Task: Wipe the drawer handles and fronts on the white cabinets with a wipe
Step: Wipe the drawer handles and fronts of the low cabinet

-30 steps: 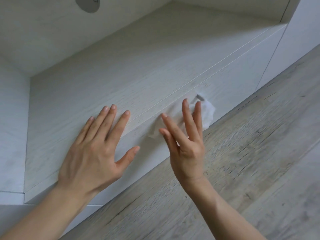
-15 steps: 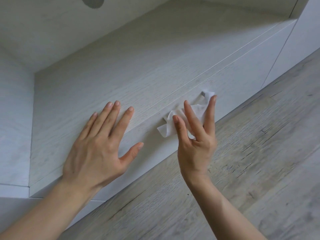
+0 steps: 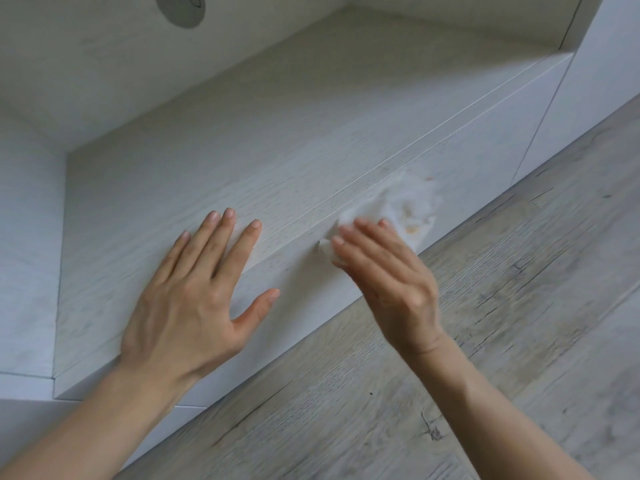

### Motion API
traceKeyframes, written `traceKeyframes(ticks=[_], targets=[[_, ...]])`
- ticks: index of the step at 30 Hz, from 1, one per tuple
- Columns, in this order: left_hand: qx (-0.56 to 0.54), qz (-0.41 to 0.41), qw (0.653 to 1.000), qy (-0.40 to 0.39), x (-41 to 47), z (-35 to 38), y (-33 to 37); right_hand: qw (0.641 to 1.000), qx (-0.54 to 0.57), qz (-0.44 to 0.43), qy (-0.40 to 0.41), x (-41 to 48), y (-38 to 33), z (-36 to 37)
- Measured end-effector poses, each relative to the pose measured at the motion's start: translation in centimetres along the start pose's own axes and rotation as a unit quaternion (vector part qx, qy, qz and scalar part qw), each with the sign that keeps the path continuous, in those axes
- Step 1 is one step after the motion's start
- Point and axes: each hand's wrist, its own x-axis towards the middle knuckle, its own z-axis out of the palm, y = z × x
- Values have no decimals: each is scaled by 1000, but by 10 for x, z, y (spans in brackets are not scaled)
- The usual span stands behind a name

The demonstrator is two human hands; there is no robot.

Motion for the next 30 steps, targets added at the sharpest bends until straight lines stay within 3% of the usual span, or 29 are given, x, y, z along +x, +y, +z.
traceKeyframes(ticks=[9, 11, 13, 15, 17, 21, 27, 30], targets=[[2, -3, 1000, -6, 0, 1, 0, 986, 71, 134, 67, -2, -27, 7], [1, -5, 1000, -8, -1, 1, 0, 956, 90, 253, 115, 3, -26, 5], [3, -7, 1000, -8, 0, 1, 0, 903, 144, 370, 167, 13, -24, 5], [5, -7, 1000, -6, 0, 1, 0, 878, 166, 410, 185, 20, -29, 11], [2, -8, 1000, -2, 0, 1, 0, 895, 138, 389, 168, 19, -42, 21], [-4, -9, 1000, 0, 0, 1, 0, 961, 52, 247, 112, -2, -52, 26], [-4, -8, 1000, 15, 0, 3, 1, 938, 55, 312, 138, 8, -34, 24], [-3, -6, 1000, 9, 0, 2, 1, 962, 47, 252, 96, -1, -53, 35]])
